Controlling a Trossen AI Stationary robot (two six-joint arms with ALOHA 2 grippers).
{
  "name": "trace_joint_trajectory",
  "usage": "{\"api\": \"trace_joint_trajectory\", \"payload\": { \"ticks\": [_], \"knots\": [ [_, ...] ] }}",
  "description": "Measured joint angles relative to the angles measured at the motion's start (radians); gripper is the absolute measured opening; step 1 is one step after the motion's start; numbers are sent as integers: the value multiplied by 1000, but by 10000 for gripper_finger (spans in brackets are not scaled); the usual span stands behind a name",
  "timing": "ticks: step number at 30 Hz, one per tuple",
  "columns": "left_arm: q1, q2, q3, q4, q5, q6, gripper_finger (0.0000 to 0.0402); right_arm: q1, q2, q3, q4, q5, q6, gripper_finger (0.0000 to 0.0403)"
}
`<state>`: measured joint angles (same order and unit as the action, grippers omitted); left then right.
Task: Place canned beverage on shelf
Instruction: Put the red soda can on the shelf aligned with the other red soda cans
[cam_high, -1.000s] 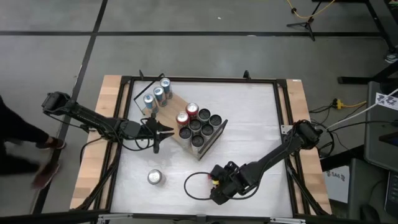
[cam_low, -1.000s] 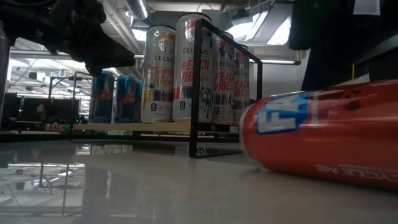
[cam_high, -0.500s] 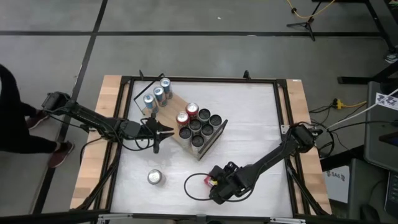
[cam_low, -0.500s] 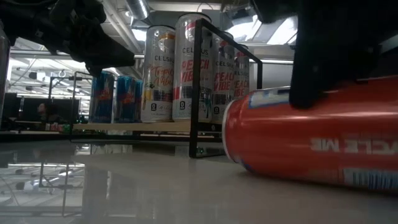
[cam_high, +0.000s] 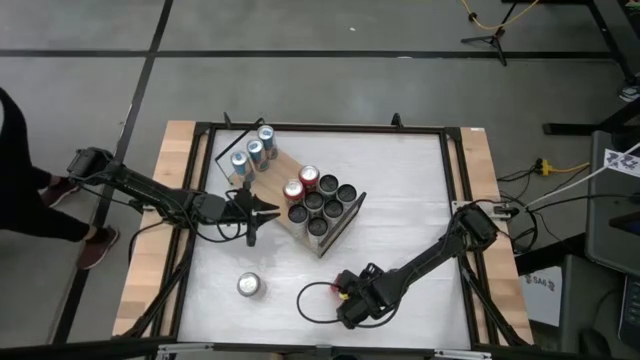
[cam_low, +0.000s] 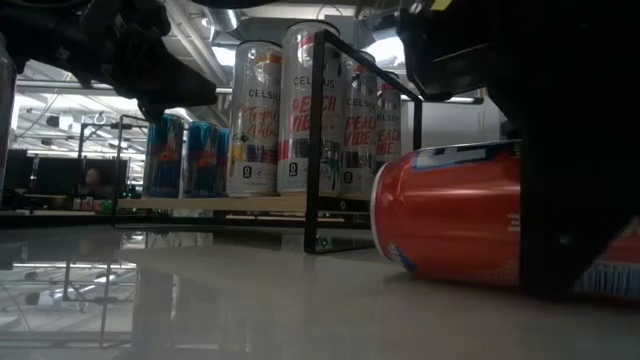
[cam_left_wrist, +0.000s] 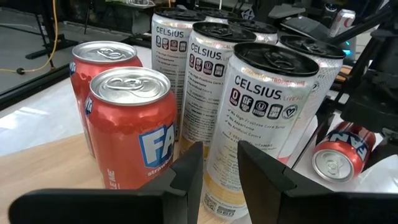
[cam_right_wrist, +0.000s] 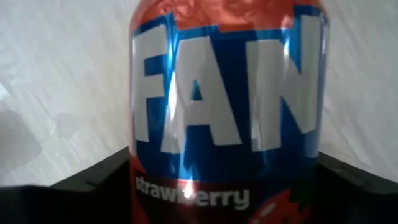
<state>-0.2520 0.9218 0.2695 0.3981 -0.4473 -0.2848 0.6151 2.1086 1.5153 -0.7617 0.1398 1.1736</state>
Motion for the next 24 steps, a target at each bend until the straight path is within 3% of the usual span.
{"api": "trace_joint_trajectory", "payload": {
  "ticks": [4, 11, 18, 24],
  "knots": [
    [0, 0, 0, 0, 0, -1, 93, 0, 0, 4, -5, -1, 0, 283],
    [0, 0, 0, 7, -3, -2, 93, 0, -27, 2, -4, 8, -2, 282],
    [0, 0, 0, 7, -3, -1, 93, 9, -127, 3, 8, 121, -26, 286],
    [0, 0, 0, 7, -3, -2, 93, 72, -215, 4, 2, 306, -31, 285]
  ]
}}
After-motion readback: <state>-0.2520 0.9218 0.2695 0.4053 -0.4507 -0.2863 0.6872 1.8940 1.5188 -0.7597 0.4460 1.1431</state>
